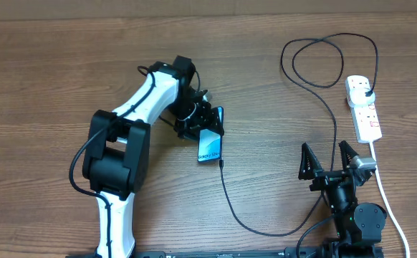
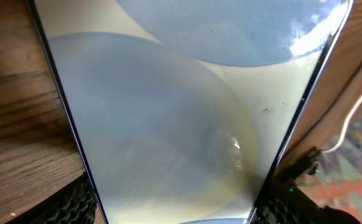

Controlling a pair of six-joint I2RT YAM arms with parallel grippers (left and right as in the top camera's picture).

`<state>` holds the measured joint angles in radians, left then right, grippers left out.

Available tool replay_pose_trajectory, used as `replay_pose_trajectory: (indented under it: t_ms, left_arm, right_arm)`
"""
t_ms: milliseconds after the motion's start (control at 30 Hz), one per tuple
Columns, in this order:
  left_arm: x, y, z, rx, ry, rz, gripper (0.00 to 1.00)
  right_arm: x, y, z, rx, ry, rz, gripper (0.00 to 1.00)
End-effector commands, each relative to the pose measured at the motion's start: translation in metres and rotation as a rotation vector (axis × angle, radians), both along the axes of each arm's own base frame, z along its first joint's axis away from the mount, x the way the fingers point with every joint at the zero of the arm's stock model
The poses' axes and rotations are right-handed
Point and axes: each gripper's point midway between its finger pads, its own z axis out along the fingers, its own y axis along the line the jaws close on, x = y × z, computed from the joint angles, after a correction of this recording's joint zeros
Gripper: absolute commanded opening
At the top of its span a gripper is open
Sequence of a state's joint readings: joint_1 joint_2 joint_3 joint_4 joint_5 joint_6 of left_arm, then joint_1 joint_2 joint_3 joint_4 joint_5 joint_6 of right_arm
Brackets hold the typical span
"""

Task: Plug charger to phone and switch on socket
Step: 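Tilt the held phone upright toward the right, bottom end down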

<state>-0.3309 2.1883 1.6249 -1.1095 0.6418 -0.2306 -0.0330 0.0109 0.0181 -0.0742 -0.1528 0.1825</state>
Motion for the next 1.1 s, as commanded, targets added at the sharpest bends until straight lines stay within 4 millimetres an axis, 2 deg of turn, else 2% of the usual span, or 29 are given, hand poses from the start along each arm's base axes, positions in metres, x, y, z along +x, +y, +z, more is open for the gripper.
replay_pose_trajectory:
  t_ms: [0,333,700,1067]
  left_arm:
    - [0.001,-0.014,0.025,-0.108,-0.044,-0.039,0.64]
    - [-0.005,-0.023,0.036,-0.212,-0.048,-0.089,0.64]
    - [-0.007,-0.044,0.061,-0.399,-0.018,-0.070,0.64]
    - [-0.008,-0.045,0.063,-0.410,-0.006,-0.068,0.65]
  right_arm:
    - [0.000,-0.001,-0.002,-0.001,-0.002,-0.005,1.00]
    - [0.000,-0.001,-0.002,-0.001,-0.002,-0.005,1.00]
    - [0.000,-0.001,-0.002,-0.001,-0.002,-0.005,1.00]
    - [0.000,-0.001,-0.002,-0.001,-0.002,-0.005,1.00]
